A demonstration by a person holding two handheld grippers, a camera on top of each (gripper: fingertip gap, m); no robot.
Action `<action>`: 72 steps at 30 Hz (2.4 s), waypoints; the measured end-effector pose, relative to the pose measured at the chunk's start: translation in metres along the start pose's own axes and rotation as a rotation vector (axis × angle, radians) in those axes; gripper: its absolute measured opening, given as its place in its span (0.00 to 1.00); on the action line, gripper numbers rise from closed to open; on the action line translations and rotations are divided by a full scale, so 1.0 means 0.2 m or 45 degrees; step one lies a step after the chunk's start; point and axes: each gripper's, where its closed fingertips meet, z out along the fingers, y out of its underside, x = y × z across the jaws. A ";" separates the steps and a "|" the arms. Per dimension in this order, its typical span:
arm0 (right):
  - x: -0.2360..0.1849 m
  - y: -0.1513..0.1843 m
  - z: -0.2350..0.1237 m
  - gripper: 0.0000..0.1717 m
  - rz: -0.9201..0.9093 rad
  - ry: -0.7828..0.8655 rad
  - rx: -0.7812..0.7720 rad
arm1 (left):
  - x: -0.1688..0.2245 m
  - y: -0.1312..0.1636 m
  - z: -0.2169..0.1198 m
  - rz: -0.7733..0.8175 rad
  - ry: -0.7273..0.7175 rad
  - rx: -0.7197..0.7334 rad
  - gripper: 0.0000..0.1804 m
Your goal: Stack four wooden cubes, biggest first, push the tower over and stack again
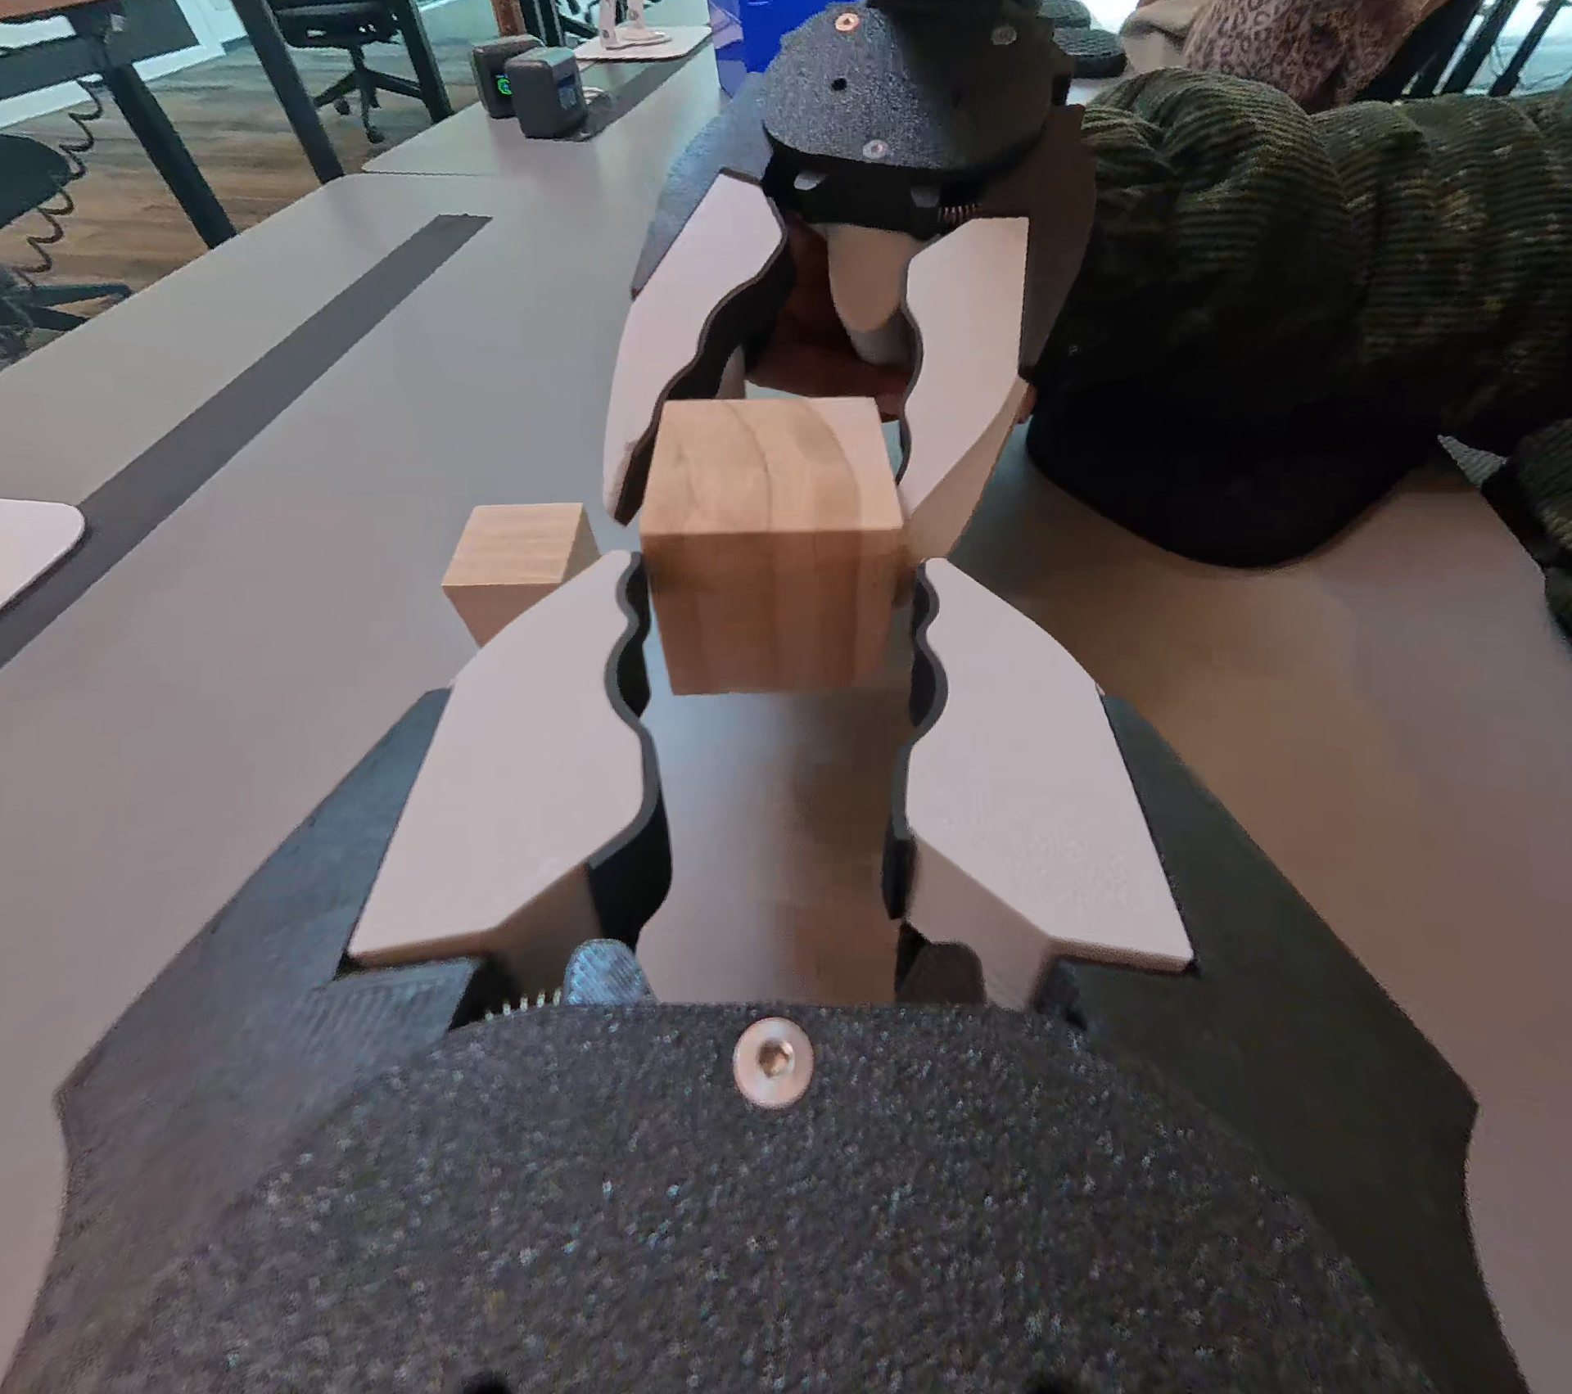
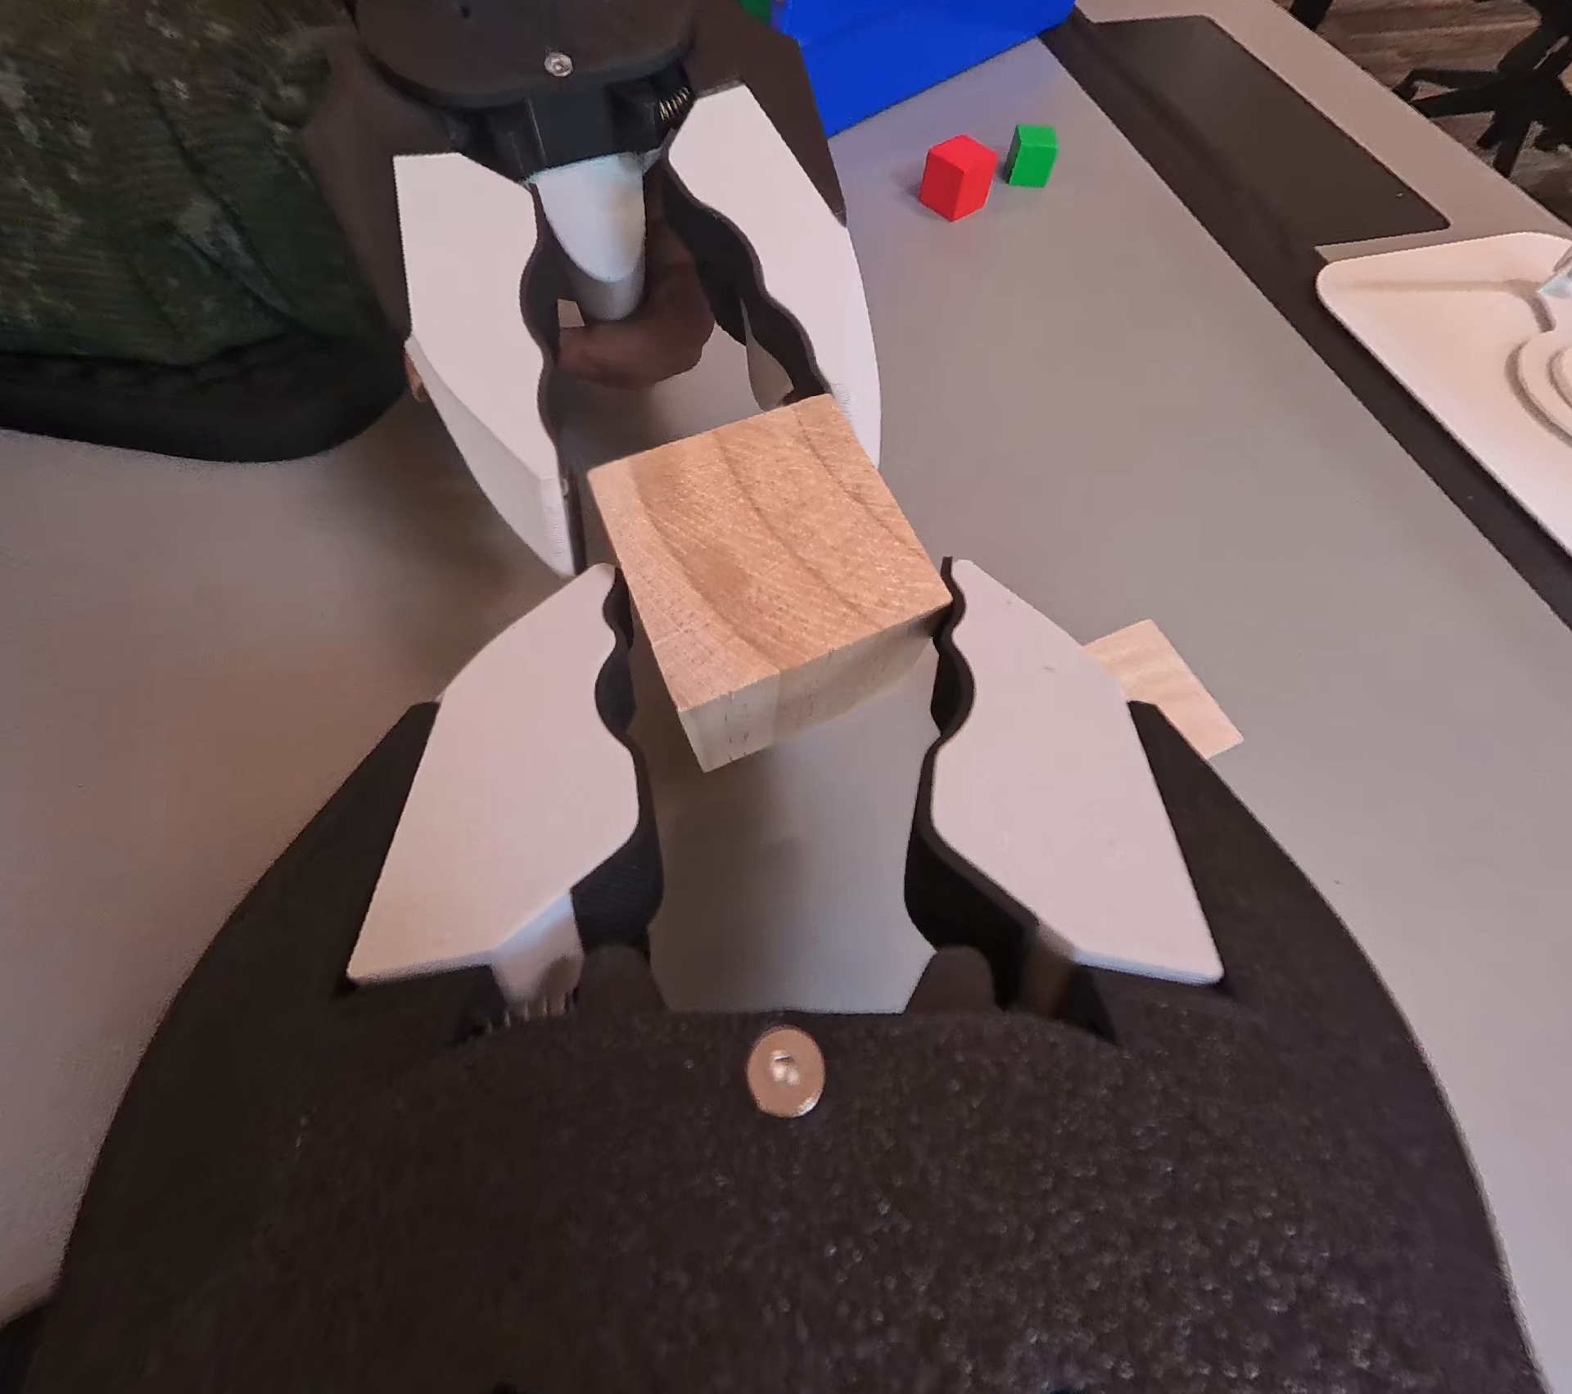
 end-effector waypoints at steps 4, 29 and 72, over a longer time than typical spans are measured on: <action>-0.01 0.00 0.01 0.40 -0.024 0.007 -0.010 | 0.00 -0.01 0.00 -0.037 0.014 0.024 0.31; 0.29 -0.12 -0.40 0.38 0.077 0.287 0.335 | -0.03 0.34 -0.16 -0.067 0.150 -0.360 0.30; 0.36 -0.07 -0.43 0.36 0.127 0.356 0.313 | -0.15 0.30 -0.17 -0.030 -0.033 -0.347 0.32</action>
